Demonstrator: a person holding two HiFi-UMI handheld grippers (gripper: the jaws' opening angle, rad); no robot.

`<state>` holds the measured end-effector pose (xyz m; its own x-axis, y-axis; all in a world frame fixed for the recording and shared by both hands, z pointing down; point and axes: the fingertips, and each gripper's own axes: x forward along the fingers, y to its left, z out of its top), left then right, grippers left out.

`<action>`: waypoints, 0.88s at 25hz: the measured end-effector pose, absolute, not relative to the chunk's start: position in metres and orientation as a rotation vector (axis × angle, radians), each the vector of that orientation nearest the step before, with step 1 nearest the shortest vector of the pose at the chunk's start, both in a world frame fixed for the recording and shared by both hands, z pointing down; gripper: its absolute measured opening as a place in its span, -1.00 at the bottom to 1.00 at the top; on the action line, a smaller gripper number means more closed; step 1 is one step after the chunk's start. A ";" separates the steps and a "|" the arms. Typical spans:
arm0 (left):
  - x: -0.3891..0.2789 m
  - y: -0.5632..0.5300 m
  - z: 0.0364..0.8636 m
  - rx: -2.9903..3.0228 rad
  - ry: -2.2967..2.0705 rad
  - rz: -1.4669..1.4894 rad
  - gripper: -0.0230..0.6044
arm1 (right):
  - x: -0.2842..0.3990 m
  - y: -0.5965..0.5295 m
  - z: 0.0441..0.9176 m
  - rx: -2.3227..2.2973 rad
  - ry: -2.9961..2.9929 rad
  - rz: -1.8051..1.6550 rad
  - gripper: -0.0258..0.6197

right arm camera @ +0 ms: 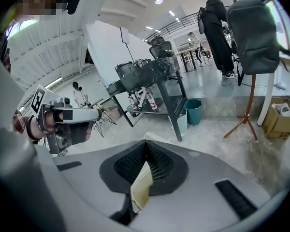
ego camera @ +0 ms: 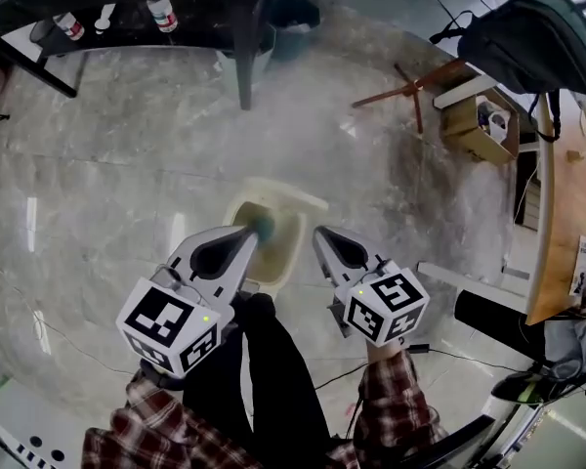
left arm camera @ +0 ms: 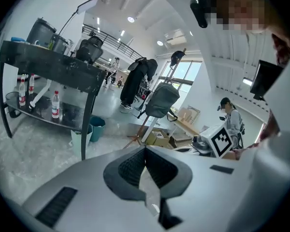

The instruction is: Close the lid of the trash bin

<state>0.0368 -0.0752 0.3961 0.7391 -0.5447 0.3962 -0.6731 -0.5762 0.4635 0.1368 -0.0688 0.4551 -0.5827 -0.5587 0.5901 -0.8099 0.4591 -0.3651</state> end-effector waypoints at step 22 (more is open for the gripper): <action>0.062 -0.062 0.474 2.206 -0.907 0.246 -0.89 | 0.160 -0.124 0.514 0.852 -2.270 0.742 -0.87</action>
<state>0.0618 -0.0618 0.4737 0.7332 -0.5350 0.4198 -0.6737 -0.4877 0.5552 0.1605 -0.1242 0.5135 -0.6164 -0.3812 0.6890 -0.7146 0.6383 -0.2862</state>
